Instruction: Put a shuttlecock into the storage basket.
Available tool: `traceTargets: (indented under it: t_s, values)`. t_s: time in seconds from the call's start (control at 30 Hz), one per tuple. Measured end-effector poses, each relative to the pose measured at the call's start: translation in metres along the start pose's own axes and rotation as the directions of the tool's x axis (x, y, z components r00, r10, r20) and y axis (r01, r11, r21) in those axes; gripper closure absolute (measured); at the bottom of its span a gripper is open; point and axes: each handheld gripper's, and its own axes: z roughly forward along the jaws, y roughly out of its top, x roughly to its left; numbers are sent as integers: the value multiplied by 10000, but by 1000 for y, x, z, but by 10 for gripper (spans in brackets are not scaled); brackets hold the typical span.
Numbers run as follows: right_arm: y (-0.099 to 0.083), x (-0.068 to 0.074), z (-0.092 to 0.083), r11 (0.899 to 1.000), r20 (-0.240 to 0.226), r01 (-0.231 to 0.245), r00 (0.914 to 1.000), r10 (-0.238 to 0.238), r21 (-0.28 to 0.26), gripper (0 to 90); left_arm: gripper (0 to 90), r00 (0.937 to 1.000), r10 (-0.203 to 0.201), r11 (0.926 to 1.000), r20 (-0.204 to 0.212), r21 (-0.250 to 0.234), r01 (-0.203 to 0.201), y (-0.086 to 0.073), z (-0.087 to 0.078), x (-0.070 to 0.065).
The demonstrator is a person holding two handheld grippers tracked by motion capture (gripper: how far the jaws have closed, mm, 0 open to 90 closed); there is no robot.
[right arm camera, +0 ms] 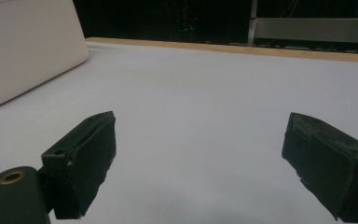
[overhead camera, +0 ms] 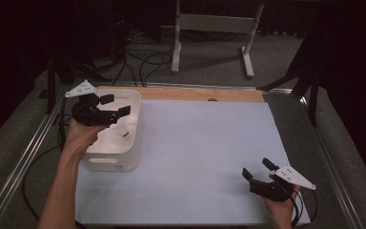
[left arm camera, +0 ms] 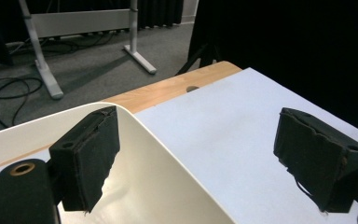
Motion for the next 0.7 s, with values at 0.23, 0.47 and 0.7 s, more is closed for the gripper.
traceTargets:
  t_s: [0.23, 0.47, 0.7]
  values:
    - [0, 0, 0, 10000, 20, 34, 10000, -34, -5, 99, 113, 9997, 243, 9997, 42, -83, -243, 0, 4, -7]
    - [0, 0, 0, 10000, 18, 41, 10000, -41, -3, 99, 116, 9992, 358, 9993, 176, -50, -358, -1, 10, -16]
    - [0, -1, 0, 10000, 23, 6, 10000, -6, -36, 99, 123, 9994, 287, 9995, 204, -94, -285, -7, 14, -19]
